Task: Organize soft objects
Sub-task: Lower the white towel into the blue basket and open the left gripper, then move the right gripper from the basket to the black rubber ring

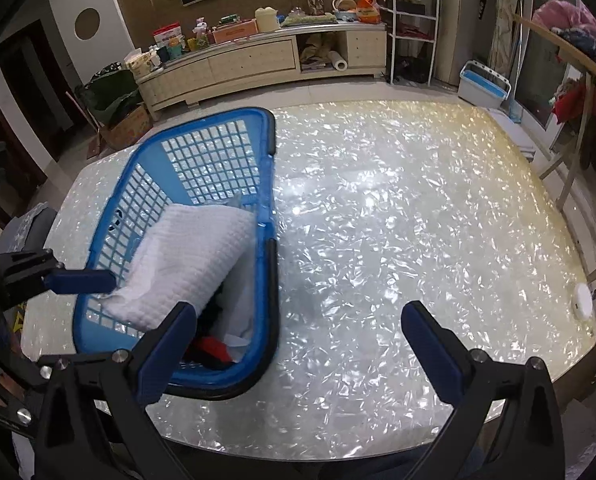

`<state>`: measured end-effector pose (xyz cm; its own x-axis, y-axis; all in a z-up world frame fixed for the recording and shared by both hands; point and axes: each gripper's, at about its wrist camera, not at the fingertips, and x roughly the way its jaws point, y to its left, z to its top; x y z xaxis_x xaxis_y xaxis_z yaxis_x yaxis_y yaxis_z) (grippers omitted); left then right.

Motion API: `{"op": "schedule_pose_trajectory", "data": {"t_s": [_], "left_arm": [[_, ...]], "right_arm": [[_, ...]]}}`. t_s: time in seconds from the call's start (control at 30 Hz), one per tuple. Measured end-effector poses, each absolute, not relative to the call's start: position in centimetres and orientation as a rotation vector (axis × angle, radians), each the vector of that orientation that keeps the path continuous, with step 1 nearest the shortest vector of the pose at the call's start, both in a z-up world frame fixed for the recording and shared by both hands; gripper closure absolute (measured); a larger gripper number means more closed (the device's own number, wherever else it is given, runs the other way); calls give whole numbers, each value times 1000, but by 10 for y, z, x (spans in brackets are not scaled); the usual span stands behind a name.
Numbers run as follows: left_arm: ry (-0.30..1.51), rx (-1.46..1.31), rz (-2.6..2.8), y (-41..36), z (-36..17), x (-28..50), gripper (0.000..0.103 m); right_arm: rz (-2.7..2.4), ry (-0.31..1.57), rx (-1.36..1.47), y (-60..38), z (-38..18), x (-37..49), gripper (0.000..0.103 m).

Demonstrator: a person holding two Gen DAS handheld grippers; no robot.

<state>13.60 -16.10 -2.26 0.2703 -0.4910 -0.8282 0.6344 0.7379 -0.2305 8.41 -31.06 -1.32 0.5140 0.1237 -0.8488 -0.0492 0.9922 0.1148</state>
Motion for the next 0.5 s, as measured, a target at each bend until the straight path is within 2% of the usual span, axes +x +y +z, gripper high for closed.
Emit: {"op": "schedule_pose_trajectory", "data": {"t_s": [0.3, 0.5], "left_arm": [[879, 195, -509, -96, 7, 121, 18], [841, 200, -376, -51, 14, 114, 18]], "right_arm": [[128, 985, 14, -275, 10, 78, 0], [175, 974, -28, -244, 16, 76, 0]]}}
